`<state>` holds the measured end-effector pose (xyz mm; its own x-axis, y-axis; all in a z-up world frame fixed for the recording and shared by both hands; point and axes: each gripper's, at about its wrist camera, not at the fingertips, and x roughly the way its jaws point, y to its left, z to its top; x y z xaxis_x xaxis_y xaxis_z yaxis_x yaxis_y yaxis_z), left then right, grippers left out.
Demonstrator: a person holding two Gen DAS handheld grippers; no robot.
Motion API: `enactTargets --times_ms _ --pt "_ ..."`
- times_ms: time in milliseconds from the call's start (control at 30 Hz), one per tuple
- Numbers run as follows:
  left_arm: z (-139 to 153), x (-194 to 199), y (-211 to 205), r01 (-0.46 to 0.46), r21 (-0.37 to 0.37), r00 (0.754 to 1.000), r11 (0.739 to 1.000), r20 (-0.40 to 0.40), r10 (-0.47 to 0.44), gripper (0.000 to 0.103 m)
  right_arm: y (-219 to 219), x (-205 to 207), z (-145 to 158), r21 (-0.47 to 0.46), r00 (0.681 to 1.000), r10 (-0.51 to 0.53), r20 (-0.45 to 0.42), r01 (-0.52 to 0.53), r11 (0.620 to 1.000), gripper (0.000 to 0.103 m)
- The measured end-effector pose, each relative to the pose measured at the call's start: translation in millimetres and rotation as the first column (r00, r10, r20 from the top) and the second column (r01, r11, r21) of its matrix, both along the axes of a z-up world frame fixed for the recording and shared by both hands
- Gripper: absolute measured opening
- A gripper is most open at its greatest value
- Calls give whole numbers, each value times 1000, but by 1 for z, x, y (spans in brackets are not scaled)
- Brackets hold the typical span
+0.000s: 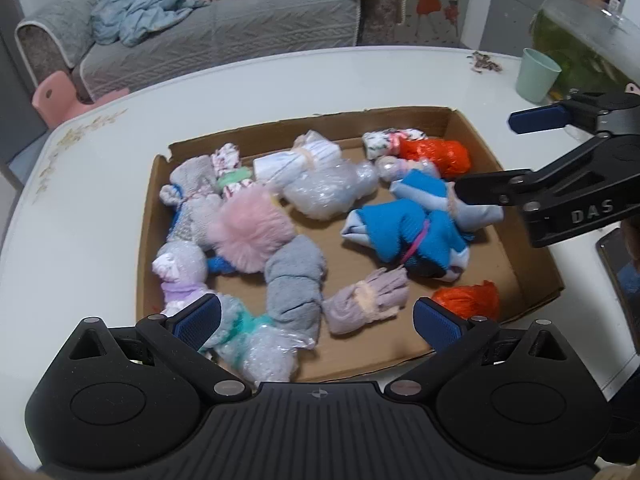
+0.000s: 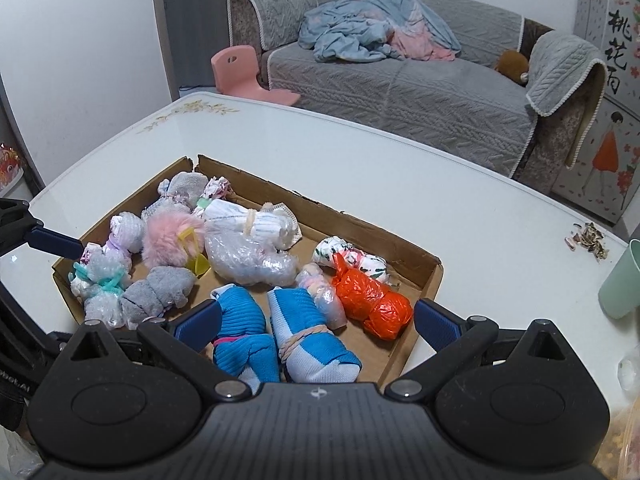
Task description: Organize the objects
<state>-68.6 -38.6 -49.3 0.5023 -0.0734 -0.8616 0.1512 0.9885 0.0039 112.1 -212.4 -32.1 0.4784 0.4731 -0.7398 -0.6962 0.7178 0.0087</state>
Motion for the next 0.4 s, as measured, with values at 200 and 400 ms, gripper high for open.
enactTargets --times_ms 200,400 --pt "5 -2 -3 15 0 999 1000 30 -15 102 0 0 -1 -2 1000 0 0 0 1000 102" --pt "5 4 3 -8 -30 1000 1000 12 8 102 -1 1 0 0 1000 -9 6 9 1000 102"
